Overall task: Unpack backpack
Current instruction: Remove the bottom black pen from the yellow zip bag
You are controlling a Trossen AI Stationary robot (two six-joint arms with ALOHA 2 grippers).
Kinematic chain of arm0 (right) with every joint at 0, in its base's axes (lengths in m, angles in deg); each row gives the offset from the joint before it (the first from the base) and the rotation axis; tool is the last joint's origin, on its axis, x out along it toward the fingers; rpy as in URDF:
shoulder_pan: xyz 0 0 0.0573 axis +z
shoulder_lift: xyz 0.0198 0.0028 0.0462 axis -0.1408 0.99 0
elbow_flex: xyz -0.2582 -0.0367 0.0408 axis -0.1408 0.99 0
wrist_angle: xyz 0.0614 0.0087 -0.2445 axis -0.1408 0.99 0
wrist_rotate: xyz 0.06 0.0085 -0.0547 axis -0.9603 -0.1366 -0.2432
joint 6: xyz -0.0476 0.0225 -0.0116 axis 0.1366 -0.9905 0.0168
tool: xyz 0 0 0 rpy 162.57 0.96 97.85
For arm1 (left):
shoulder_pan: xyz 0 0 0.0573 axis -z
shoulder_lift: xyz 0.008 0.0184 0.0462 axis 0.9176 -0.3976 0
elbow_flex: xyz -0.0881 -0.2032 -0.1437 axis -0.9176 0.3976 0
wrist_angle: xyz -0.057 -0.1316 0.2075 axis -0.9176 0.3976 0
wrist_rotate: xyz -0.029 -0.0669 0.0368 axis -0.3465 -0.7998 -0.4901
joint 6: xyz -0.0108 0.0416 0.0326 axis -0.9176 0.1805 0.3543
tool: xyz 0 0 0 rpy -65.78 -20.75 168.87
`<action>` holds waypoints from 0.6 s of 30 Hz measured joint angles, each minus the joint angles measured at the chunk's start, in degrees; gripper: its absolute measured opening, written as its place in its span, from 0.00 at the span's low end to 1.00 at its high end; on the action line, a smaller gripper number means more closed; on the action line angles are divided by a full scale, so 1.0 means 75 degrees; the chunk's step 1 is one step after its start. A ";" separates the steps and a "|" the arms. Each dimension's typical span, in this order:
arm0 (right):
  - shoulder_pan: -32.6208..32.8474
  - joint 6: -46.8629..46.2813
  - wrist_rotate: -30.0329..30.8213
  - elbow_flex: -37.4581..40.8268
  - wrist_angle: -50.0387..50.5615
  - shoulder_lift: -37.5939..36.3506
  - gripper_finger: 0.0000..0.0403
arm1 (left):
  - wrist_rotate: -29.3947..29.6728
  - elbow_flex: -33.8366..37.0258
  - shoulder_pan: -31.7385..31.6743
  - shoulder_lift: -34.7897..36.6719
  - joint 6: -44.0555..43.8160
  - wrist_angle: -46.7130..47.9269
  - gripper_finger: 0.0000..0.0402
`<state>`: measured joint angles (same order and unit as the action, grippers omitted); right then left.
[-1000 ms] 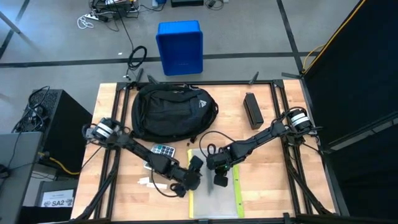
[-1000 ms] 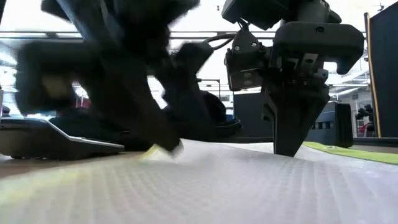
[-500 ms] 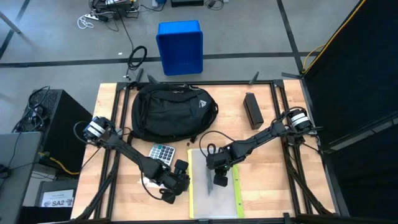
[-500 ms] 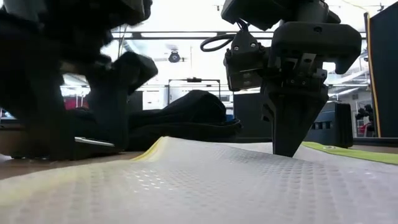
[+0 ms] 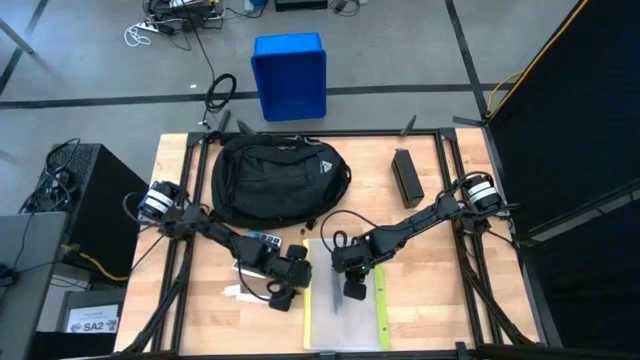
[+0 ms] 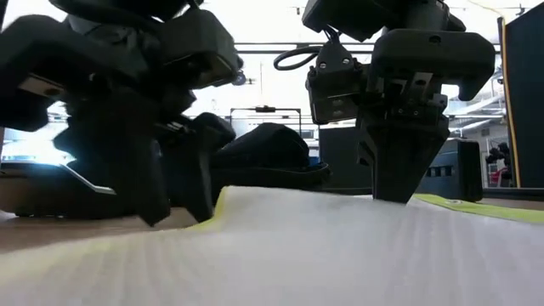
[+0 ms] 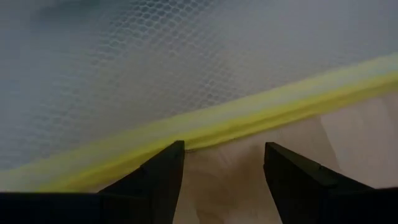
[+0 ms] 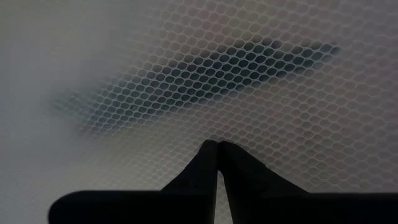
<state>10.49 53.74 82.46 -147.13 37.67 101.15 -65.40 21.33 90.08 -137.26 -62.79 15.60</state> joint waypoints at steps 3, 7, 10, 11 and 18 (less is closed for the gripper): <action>0.0000 0.0003 0.0000 0.0000 -0.0005 0.0000 0.00 | -0.0004 0.0000 -0.0005 0.0000 0.0185 -0.0324 0.48; -0.0005 0.0003 0.0000 -0.0003 -0.0007 0.0000 0.00 | -0.0148 0.0000 -0.0005 0.0000 0.0264 -0.0547 0.48; -0.0006 0.0006 0.0000 -0.0003 -0.0010 0.0000 0.00 | -0.0376 -0.0057 -0.0034 0.0000 0.0117 0.0134 0.48; -0.0006 0.0006 0.0003 -0.0003 -0.0027 0.0000 0.00 | -0.0366 -0.0124 -0.0034 0.0004 0.0082 0.0447 0.48; -0.0038 0.0009 -0.0015 -0.0006 -0.0023 0.0000 0.00 | -0.0147 -0.0413 -0.0029 0.0032 -0.0135 0.1387 0.43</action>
<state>10.21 53.81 82.35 -147.17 37.50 101.15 -66.50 18.23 89.86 -137.02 -63.80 26.00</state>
